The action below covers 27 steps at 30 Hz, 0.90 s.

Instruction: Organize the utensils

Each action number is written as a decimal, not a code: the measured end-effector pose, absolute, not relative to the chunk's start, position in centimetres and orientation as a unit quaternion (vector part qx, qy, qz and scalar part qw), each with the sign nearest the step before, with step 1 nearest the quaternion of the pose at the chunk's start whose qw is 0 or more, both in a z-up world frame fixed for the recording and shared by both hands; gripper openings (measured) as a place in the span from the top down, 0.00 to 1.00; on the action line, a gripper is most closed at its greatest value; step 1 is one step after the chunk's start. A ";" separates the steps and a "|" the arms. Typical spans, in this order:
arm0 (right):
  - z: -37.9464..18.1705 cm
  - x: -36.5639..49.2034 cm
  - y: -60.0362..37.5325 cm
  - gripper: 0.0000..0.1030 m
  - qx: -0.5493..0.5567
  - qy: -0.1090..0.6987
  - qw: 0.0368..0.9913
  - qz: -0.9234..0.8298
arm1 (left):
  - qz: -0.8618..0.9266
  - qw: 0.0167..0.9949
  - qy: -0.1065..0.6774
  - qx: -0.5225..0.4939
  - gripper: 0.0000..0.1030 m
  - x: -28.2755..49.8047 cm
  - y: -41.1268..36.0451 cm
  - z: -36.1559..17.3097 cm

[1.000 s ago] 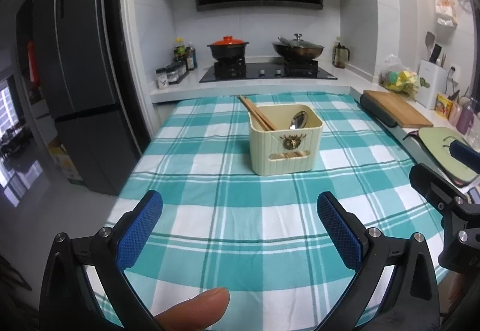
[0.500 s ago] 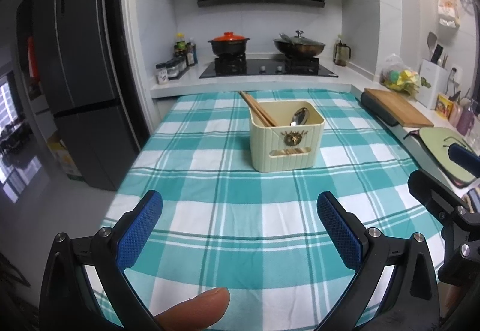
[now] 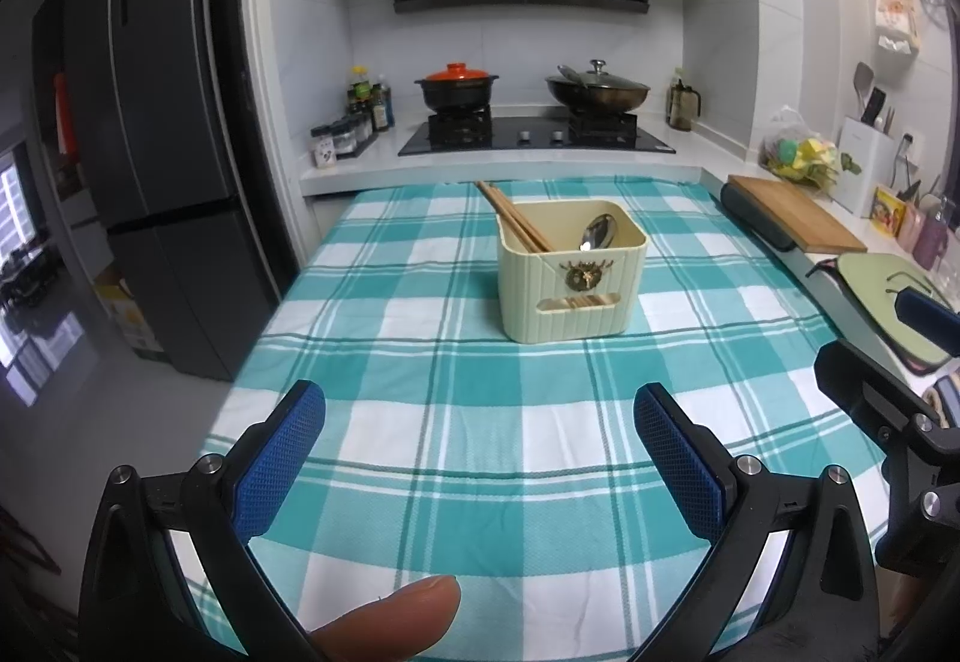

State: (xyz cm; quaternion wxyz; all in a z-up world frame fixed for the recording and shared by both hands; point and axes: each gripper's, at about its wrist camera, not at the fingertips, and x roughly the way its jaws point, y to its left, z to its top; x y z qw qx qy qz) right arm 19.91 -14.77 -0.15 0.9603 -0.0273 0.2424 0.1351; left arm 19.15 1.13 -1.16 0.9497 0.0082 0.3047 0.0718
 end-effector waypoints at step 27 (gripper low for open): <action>-0.3 19.7 -14.4 0.00 -0.024 0.243 0.959 0.140 | 0.070 0.948 0.310 0.008 0.00 18.9 0.5 -1.7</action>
